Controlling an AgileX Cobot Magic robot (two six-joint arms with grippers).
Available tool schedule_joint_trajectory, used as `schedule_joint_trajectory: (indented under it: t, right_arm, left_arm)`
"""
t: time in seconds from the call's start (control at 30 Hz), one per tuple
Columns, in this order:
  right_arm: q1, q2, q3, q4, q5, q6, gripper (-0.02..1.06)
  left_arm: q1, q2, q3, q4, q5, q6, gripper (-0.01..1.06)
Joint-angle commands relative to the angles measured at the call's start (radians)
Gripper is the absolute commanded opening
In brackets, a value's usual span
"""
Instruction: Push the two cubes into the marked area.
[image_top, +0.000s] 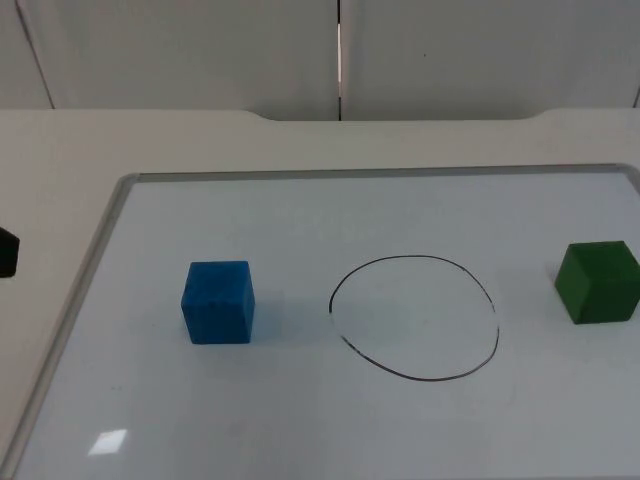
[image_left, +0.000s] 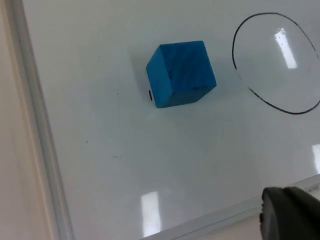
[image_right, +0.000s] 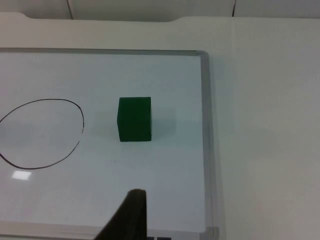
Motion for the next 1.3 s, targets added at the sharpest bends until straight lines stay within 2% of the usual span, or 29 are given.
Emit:
schedule_joint_trajectory:
  t: [0.0,0.07,0.23,0.37,0.5,0.53,0.63,0.7,0.93,1.03,1.27]
  right_arm:
    - [0.003,-0.003,0.008,-0.001,-0.003,0.003,1.05]
    - [0.003,-0.003,0.008,-0.001,-0.003,0.003,1.05]
    - [0.003,-0.003,0.008,-0.001,-0.003,0.003,1.05]
    - [0.003,-0.003,0.008,-0.001,-0.003,0.003,1.05]
    - [0.003,-0.003,0.008,-0.001,-0.003,0.003,1.05]
    - [0.003,-0.003,0.008,-0.001,-0.003,0.003,1.05]
    - [0.003,-0.003,0.008,-0.001,-0.003,0.003,1.05]
    - [0.003,-0.003,0.008,-0.001,-0.003,0.003,1.05]
    - [0.003,-0.003,0.008,-0.001,-0.003,0.003,1.05]
    - [0.003,-0.003,0.008,-0.001,-0.003,0.003,1.05]
    - [0.003,-0.003,0.008,-0.001,-0.003,0.003,1.05]
  left_arm:
    - [0.002,0.015,-0.007,-0.055,-0.026,0.021,0.0]
    - [0.002,0.022,-0.009,-0.071,-0.03,0.06,0.0]
    - [-0.003,0.024,-0.009,-0.102,-0.033,0.063,0.0]
    - [-0.053,0.034,-0.009,-0.112,-0.087,0.063,0.0]
    - [-0.159,0.097,-0.009,-0.131,-0.235,0.063,0.0]
    - [-0.159,0.097,-0.009,-0.131,-0.235,0.063,0.0]
    - [-0.235,0.181,-0.009,-0.154,-0.335,0.063,0.0]
    - [-0.267,0.236,-0.022,-0.151,-0.365,0.067,0.0]
    - [-0.291,0.401,-0.076,-0.151,-0.427,0.079,0.0]
    - [-0.289,0.481,-0.097,-0.143,-0.497,0.079,0.0]
    - [-0.289,0.574,-0.132,-0.13,-0.567,0.079,0.0]
